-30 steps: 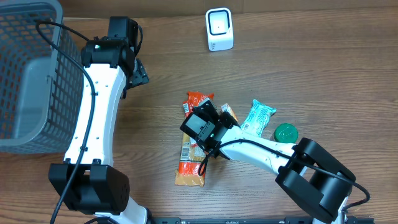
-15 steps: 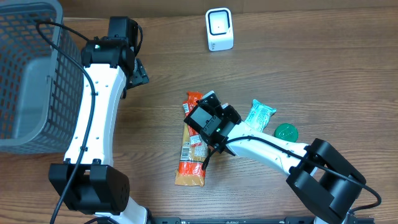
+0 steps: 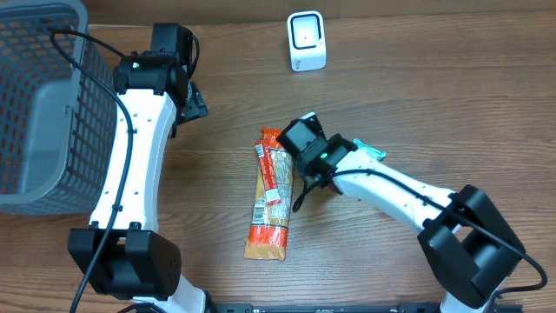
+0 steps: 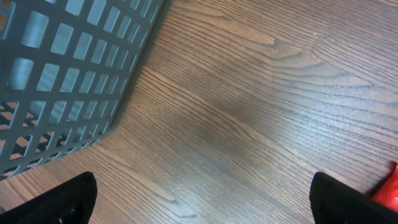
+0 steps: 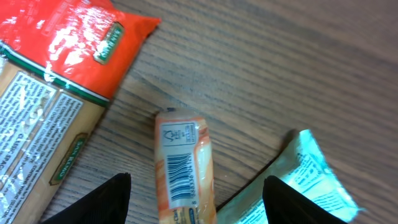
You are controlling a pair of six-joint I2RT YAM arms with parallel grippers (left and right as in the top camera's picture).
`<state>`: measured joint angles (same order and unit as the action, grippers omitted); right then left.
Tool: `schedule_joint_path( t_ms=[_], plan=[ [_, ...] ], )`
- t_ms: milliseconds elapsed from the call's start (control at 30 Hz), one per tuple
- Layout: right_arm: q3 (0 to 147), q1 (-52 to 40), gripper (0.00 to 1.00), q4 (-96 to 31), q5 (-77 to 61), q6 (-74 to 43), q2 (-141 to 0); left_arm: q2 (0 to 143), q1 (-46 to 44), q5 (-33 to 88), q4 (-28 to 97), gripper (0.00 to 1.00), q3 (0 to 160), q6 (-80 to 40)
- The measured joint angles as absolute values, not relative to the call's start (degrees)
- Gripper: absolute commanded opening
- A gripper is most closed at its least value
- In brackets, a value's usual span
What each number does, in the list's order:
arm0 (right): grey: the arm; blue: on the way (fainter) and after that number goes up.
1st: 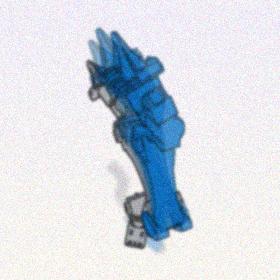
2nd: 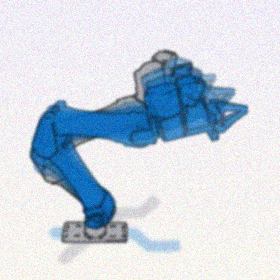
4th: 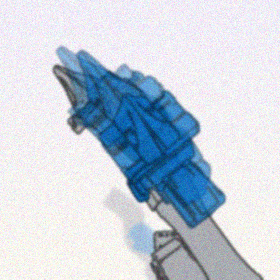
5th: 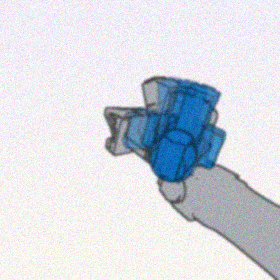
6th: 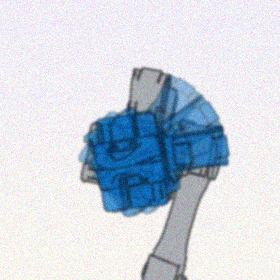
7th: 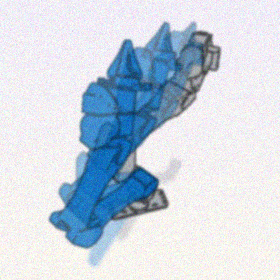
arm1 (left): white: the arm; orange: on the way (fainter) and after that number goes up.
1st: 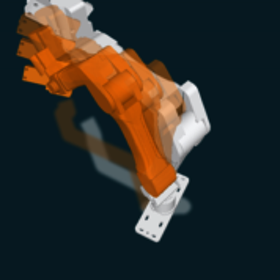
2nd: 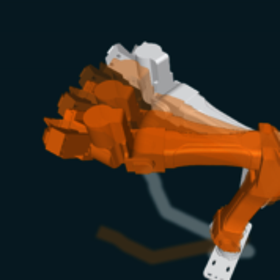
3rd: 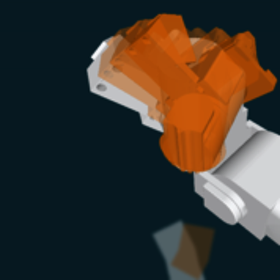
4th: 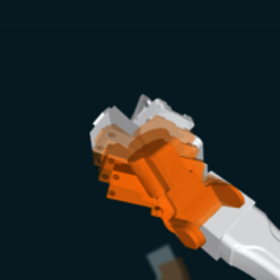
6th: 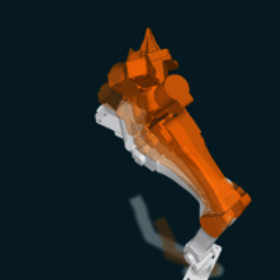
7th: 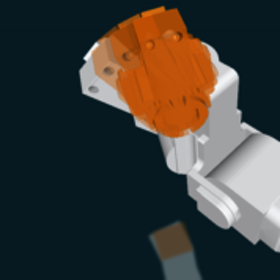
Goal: Scan the item barcode
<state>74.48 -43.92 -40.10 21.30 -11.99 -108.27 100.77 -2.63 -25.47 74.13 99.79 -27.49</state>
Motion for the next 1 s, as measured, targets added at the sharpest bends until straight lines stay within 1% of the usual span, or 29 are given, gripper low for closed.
schedule_joint_path(
  t_ms=[167,333,467,600,733,867,1000],
  plan=[
    [74.5,-40.8,0.72,-40.1,15.1,-12.0,-108.3,100.8,-2.6,-25.5,74.1,0.99,99.8,-27.5],
    [74.5,-40.2,0.71,-39.8,12.6,-12.0,-108.3,100.8,-2.6,-25.5,74.1,1.0,99.8,-27.5],
    [74.5,-40.2,0.65,-39.0,11.4,-12.0,-108.3,100.8,-2.6,-25.5,74.1,1.0,99.8,-27.5],
    [74.3,-40.2,0.56,-38.7,10.8,-12.0,-108.3,100.8,-2.6,-25.5,74.1,1.0,99.8,-27.5],
    [73.4,-40.2,0.54,-38.1,10.7,-12.0,-108.3,100.8,-2.6,-25.5,74.1,1.0,99.8,-27.5],
    [73.2,-40.2,0.47,-37.8,10.7,-11.9,-108.3,100.8,-2.6,-25.5,74.1,0.99,99.8,-27.5],
    [73.2,-40.2,0.45,-37.6,10.7,-12.0,-108.3,100.8,-2.6,-25.5,74.1,1.0,99.8,-27.5]
  ],
)
